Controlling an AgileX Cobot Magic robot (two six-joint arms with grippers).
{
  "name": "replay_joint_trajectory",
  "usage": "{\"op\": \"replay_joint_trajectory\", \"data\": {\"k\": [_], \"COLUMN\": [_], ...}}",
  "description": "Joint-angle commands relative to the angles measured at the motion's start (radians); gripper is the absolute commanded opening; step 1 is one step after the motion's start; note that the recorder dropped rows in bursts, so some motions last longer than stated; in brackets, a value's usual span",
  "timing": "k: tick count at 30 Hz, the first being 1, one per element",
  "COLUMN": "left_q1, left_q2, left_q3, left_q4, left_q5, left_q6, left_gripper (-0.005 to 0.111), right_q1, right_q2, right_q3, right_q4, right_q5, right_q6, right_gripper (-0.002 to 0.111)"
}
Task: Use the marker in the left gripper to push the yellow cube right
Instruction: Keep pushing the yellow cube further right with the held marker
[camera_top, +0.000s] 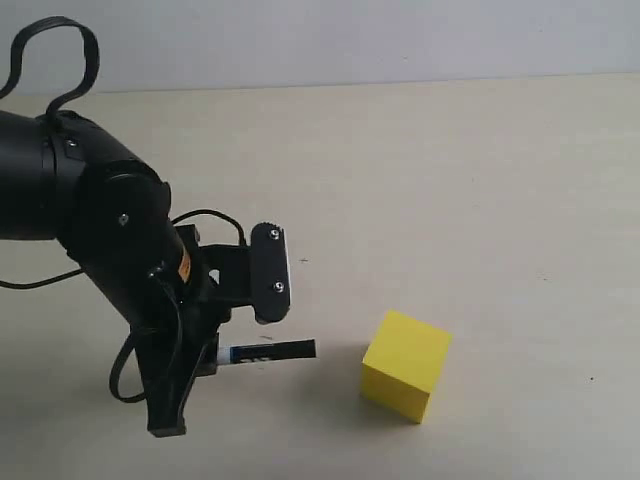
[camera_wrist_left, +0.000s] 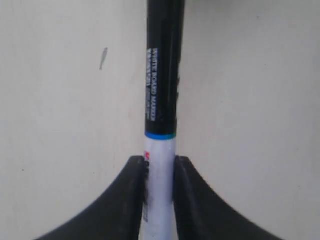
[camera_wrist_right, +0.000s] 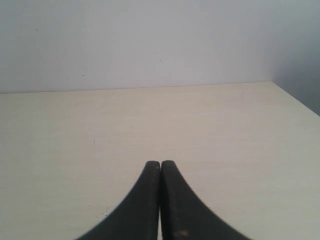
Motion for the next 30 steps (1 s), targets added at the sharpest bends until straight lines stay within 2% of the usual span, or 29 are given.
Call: {"op": "replay_joint_trajectory", "data": {"k": [1,5,8,18,21,26,30], "left_q1": [-0.085,-0.171,-0.203,-0.166,-0.173,-0.191,-0.189], "left_q2": [0.027,0.100,0.136,0.150,0.150,0.181,0.227], "left_q3": [-0.030,-0.139,-0.206,-0.209,-0.209,-0.260,-0.326], "left_q4": [-0.041,-0.043,-0.045,-0.037,-0.037,-0.057,-0.067], "left_q5": [-0.036,-0.030,-0.011,0.147,0.105,-0.047,-0.054], "left_q6": [-0.014,-0.060,-0.069,-0.131,-0.142,-0.146,-0.163], "left_gripper": [0.000,0.000,0.000,0.000,0.000,0.000,0.000], "right_q1": [-0.005,-0.005,-0.005,-0.005,-0.005,-0.005,-0.005], "right_q2": [-0.005,-0.005,-0.005,-0.005,-0.005,-0.005,-0.005], "right_q3": [0.005,0.005,0.005,0.005,0.005,0.005,0.005], "right_q4": [-0.002,-0.002,-0.002,-0.002,-0.002,-0.002,-0.002], "right_q5": [-0.004,-0.004,-0.004,-0.004,-0.004,-0.004,-0.004], "right_q6": [-0.002,-0.002,-0.002,-0.002,-0.002,-0.002,-0.002], "right_gripper": [0.000,0.000,0.000,0.000,0.000,0.000,0.000]}}
